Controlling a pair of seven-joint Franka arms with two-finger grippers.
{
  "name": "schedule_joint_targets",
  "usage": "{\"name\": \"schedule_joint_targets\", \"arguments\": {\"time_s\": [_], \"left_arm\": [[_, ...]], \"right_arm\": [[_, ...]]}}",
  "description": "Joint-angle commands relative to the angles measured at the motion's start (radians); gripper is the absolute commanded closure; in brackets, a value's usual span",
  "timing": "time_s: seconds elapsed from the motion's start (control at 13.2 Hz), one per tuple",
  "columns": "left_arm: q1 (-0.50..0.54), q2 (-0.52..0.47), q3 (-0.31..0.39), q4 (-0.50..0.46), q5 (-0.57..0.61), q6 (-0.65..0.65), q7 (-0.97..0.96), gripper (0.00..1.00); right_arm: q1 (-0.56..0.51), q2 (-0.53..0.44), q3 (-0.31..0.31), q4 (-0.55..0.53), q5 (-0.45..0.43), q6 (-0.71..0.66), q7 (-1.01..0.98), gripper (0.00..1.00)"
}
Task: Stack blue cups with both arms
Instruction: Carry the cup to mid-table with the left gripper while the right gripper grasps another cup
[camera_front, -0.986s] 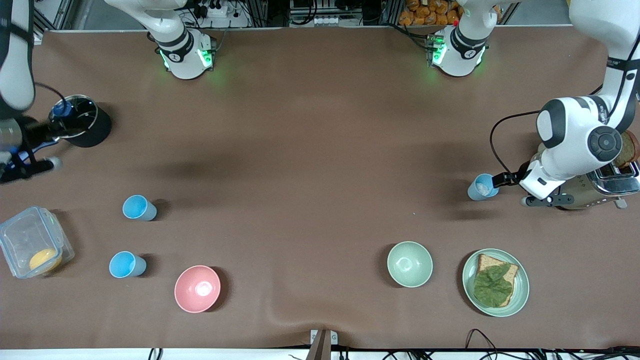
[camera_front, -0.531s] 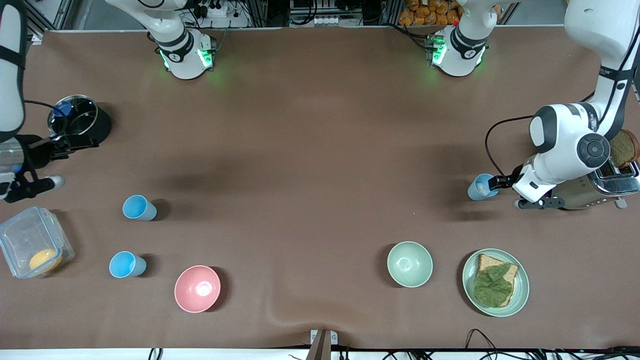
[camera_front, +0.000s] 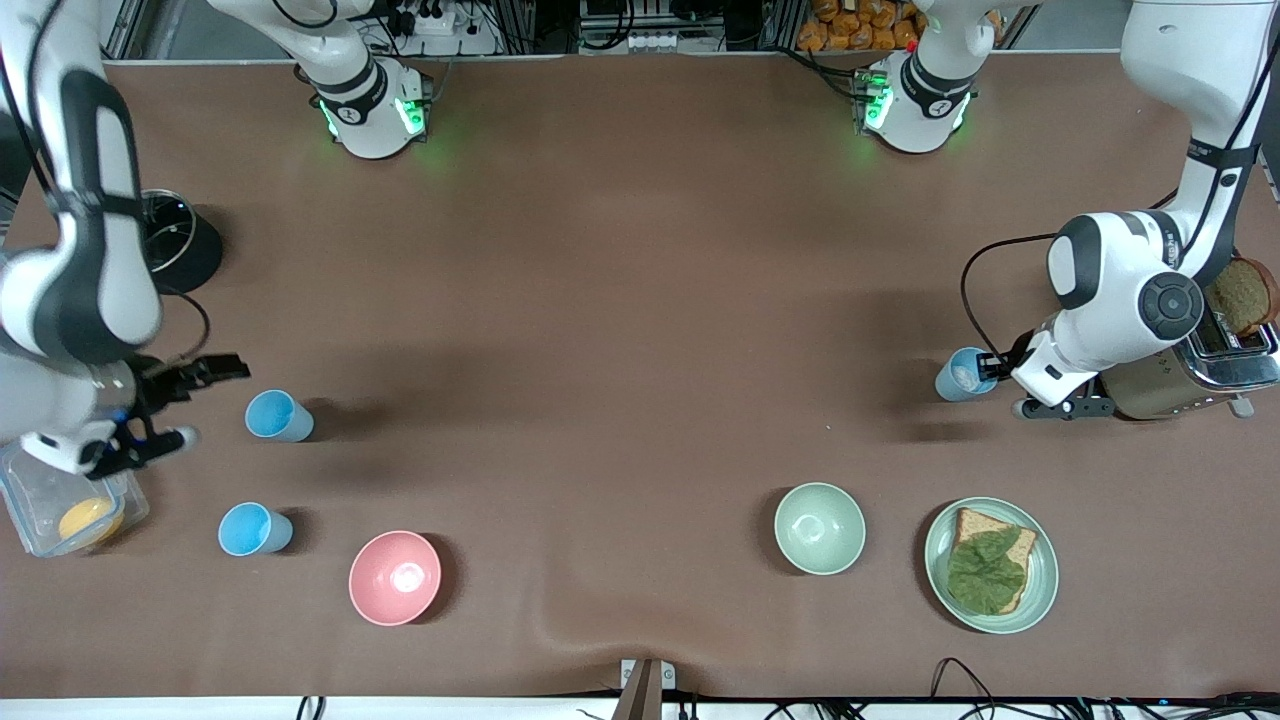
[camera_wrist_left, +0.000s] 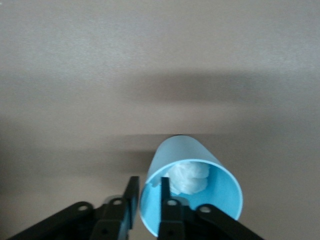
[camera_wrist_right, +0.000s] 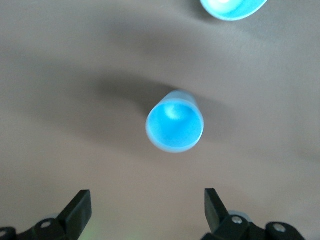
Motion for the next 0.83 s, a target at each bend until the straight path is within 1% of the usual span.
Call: {"name": "schedule_joint_targets", "arguments": {"time_s": [0.0, 0.15, 0.23, 0.38, 0.46, 0.53, 0.68, 0.76], "left_arm": [[0.003, -0.019, -0.027, -0.009, -0.023, -0.012, -0.030, 1.00], [0.005, -0.051, -0.068, -0.006, -0.026, -0.068, -0.056, 1.00], [0.005, -0.075, -0.096, -0.005, -0.028, -0.105, -0.071, 1.00], [0.005, -0.108, -0.163, 0.014, -0.081, -0.179, -0.109, 1.00], [0.003, -0.112, -0.207, 0.032, -0.115, -0.205, -0.154, 1.00], [0.000, -0.112, -0.266, 0.055, -0.123, -0.228, -0.229, 1.00], [-0.006, -0.102, -0.399, 0.101, -0.121, -0.233, -0.443, 1.00], [-0.012, -0.085, -0.454, 0.132, -0.121, -0.233, -0.531, 1.00]], "right_arm": [[-0.003, 0.085, 0.002, 0.027, 0.002, 0.045, -0.015, 0.00], [0.020, 0.107, 0.002, 0.024, -0.035, 0.074, -0.013, 0.00], [0.011, 0.111, 0.002, 0.022, -0.037, 0.079, -0.015, 0.00], [0.001, 0.116, 0.001, 0.019, -0.049, 0.081, -0.016, 0.00], [-0.002, 0.121, 0.001, 0.010, -0.072, 0.106, -0.016, 0.00], [-0.016, 0.122, 0.001, -0.004, -0.075, 0.139, -0.029, 0.00], [-0.027, 0.136, 0.002, -0.034, -0.075, 0.195, -0.055, 0.00], [-0.024, 0.142, 0.001, -0.050, -0.075, 0.215, -0.058, 0.00]]}}
